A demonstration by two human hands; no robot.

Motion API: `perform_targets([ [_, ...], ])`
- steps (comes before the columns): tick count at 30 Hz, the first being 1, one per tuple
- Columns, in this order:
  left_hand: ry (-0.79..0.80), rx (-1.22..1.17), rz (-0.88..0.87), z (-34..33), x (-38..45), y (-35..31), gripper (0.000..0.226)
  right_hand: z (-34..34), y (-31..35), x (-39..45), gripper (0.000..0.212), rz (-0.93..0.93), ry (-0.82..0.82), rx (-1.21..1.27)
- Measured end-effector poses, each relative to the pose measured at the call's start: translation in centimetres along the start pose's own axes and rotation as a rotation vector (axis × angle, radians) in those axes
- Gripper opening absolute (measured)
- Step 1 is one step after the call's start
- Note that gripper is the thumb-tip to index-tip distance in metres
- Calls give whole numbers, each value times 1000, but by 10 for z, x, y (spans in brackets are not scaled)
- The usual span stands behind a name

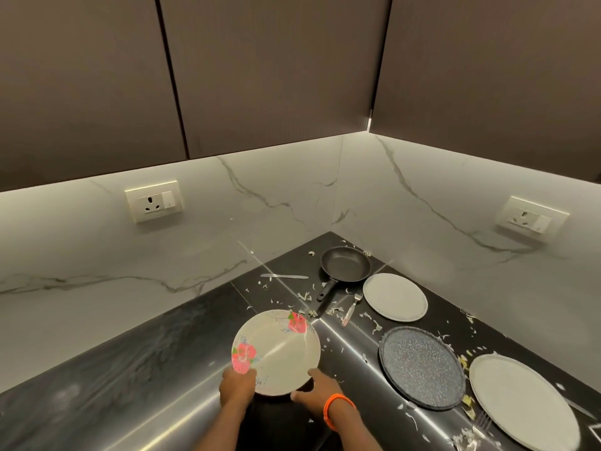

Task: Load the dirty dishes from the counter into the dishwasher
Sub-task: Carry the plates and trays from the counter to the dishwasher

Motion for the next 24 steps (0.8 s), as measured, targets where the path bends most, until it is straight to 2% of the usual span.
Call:
perform_targets([
  [3, -30, -77, 81, -7, 21, 11, 47, 0, -4, 8, 80, -13, 34, 11],
  [6, -41, -218, 169, -9, 27, 11, 42, 1, -8, 14, 83, -22, 47, 1],
  [10, -20, -379, 205, -3, 25, -8, 14, 8, -15, 15, 80, -37, 26, 10],
  [11, -12, -400, 191, 1, 28, -14, 15, 11, -16, 14, 81, -46, 15, 12],
  [13, -11, -412, 166, 11, 35, -26, 22, 17, -18, 17, 85, -50, -40, 49],
  [17, -10, -356, 101, 27, 41, -50, 19, 30, -14, 19, 84, -65, -180, 205],
  [19, 21, -343, 66, 30, 32, -60, 6, 38, -15, 20, 77, -66, -249, 286],
  [24, 158, -356, 25, 12, 9, -73, 9, 58, -30, 11, 72, -60, -389, 384],
])
Point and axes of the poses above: each hand's wrist, its own x-axis towards the middle knuckle, its own z-axis out of the back of the hand, y = z × x, the point moved 5 cm from there along x, towards the middle knuckle, and after that the axes turned 6 degrees about -x, right-handed, at the moved point
